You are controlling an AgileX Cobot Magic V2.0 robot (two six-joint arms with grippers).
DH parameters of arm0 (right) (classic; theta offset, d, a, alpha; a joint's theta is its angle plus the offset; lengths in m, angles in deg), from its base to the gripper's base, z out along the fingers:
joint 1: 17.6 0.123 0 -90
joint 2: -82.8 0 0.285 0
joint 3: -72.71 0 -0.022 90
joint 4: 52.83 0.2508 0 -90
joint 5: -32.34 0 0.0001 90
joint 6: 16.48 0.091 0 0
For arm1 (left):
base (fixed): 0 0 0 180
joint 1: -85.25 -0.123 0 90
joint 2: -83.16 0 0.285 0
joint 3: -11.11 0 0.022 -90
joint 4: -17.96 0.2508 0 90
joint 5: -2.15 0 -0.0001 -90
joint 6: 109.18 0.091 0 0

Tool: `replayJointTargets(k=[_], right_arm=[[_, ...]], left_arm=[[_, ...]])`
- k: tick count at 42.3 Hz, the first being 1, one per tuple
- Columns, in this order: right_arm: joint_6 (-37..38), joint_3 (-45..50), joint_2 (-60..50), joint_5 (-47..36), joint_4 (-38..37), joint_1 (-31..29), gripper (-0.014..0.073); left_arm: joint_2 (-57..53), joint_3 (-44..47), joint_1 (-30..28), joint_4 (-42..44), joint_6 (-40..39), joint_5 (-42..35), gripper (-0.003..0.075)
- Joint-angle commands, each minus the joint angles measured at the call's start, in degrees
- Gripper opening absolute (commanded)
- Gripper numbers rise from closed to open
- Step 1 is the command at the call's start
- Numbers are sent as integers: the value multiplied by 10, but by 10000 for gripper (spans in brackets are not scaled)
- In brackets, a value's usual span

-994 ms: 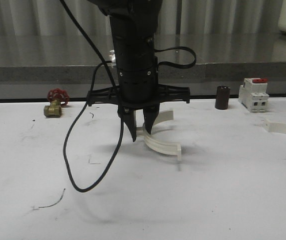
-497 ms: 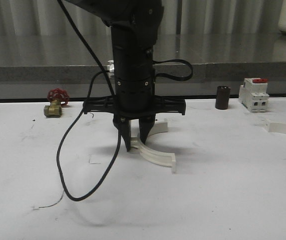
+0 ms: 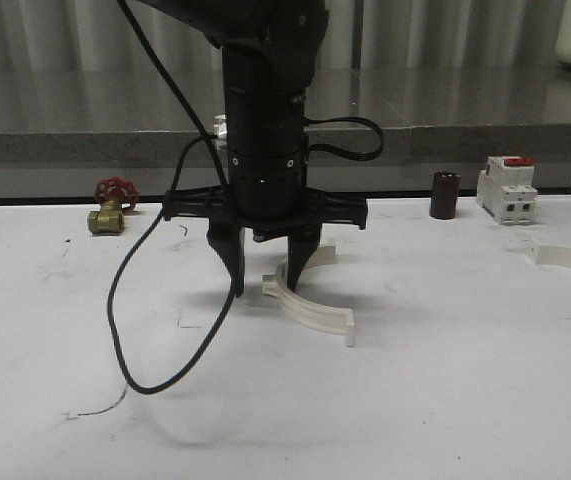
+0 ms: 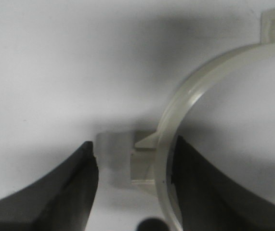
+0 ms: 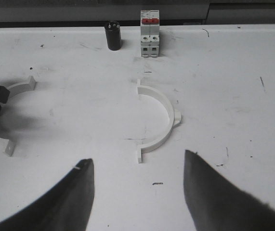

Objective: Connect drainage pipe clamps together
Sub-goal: 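Lower the clamp onto the table and open the left gripper, then raise the left gripper away from the placed clamp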

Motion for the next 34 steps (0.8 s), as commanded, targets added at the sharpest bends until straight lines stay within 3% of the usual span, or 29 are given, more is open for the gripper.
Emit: replayJointTargets(k=[1, 13, 18, 22, 34], right_arm=[[-1, -19, 4, -34, -7, -4, 444], [-1, -19, 4, -34, -7, -4, 444], [-1, -19, 4, -34, -7, -4, 444], [-1, -19, 4, -34, -7, -4, 444], [-1, -19, 4, -34, -7, -4, 444]], left_arm=[[-51, -45, 5, 12, 56, 26, 358], [-178, -60, -4, 10, 250, 18, 358], [-243, -46, -27, -33, 339, 19, 358], [-301, -8, -49, -105, 405, -2, 358], [-505, 194, -61, -124, 465, -97, 358]])
